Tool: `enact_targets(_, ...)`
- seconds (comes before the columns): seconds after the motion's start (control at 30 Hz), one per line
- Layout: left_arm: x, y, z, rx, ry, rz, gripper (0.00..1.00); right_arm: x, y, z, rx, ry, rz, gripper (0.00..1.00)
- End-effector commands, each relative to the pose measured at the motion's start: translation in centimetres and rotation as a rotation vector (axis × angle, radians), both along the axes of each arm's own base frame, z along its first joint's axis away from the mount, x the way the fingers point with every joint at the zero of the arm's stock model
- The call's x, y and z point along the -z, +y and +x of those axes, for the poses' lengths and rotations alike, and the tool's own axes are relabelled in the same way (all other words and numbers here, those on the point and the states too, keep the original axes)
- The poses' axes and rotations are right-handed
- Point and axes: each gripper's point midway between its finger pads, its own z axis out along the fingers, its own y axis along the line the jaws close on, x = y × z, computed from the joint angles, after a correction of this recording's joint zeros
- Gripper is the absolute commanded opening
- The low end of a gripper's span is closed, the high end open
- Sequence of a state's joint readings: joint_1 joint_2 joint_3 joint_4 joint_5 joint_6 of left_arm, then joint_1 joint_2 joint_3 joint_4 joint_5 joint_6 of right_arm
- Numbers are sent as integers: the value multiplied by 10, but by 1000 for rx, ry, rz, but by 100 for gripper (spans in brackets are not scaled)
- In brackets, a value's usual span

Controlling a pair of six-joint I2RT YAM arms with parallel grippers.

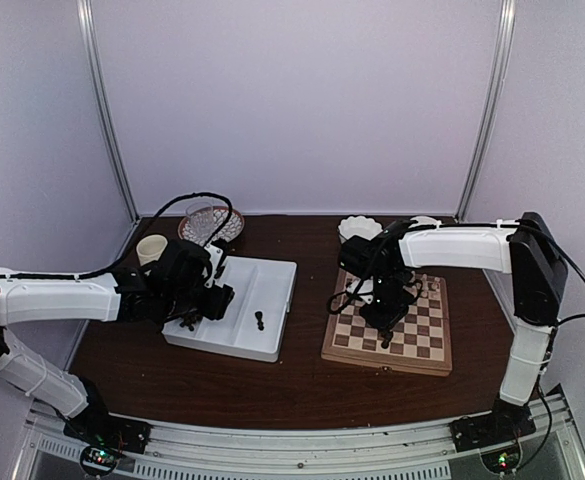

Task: Set up the chess pieces on the board
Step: Place the pawn at e7, then pick up the king from the storage box.

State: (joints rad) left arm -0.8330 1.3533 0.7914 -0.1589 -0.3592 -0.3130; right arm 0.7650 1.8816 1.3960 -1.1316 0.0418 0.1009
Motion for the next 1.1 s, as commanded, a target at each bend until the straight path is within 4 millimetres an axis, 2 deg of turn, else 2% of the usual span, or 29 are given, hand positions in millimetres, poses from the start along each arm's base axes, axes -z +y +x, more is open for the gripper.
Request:
enact_targets(0.0, -10, -8, 3, 12, -19, -20, 64, -5, -1, 8, 8, -22, -6, 23)
enact_targets(0.4, -9, -8, 4, 10, -19, -15, 65, -13, 9, 24, 21, -75, 31, 24)
enact_targets(0.63, -9, -6, 4, 12, -20, 0, 65, -32, 22, 38, 22, -156, 113, 26)
enact_targets(0.77, -10, -5, 3, 14, -17, 7, 65, -57, 31, 46, 12, -240, 195, 26)
enact_targets(0.97, -14, -12, -8, 78, -8, 48, 65, -120, 54, 54, -29, -445, 406, 30)
enact_targets(1.07, -7, -19, -11, 98, 26, 55, 64, -145, 64, 58, -21, -547, 535, 32)
